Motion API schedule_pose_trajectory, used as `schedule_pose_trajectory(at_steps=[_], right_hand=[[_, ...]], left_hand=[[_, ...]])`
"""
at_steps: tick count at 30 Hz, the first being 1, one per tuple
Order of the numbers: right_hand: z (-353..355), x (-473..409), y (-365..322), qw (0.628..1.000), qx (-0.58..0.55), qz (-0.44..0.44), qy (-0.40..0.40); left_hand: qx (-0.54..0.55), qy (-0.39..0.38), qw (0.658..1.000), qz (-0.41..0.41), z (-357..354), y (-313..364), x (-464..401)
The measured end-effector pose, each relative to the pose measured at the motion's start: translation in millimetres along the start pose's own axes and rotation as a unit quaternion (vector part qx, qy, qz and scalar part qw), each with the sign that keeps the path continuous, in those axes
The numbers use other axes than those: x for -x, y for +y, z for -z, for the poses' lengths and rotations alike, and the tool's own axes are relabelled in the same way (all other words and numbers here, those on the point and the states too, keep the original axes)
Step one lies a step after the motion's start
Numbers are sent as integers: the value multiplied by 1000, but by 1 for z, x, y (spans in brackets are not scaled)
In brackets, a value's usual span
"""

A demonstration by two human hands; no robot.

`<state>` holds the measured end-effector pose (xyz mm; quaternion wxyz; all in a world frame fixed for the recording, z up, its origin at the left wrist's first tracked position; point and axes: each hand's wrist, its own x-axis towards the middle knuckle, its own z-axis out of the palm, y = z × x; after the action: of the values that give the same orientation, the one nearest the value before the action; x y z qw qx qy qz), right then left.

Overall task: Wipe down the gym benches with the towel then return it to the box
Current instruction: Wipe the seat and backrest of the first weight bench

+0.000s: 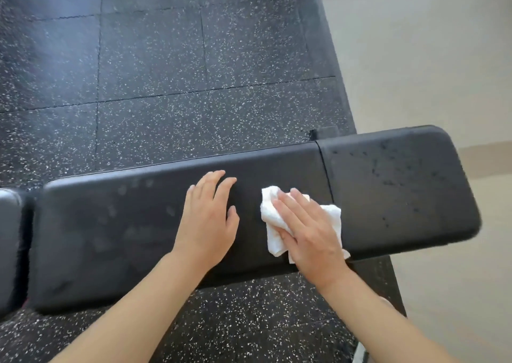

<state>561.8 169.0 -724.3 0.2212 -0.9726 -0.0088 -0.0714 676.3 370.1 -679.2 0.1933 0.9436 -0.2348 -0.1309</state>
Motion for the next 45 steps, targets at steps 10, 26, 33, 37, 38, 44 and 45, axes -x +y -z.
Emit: schedule_pose_trajectory(at_steps=[10,26,33,37,38,44,45], right_hand=[[41,92,32,999,-27,-23,-21],[37,-76,98,979,34,-174,96],[43,65,81,990,-2,-128,58],[42,54,93,993,23,-105,57],[41,34,97,992,34,-103,67],[30,-117,114,980,55,-165,100],[28,-132,114,978,68,-177,88]], left_hand=[[-69,-5,991,-112,-56,80,-74],[-100,58,989,-91,-84,72,-77],[-102,62,989,-92,-84,73,-77],[-103,70,988,-96,-87,69,-78],[-103,70,988,-96,-88,68,-77],[-104,71,987,-95,-88,69,-78],[-106,71,987,-94,-88,69,-78]])
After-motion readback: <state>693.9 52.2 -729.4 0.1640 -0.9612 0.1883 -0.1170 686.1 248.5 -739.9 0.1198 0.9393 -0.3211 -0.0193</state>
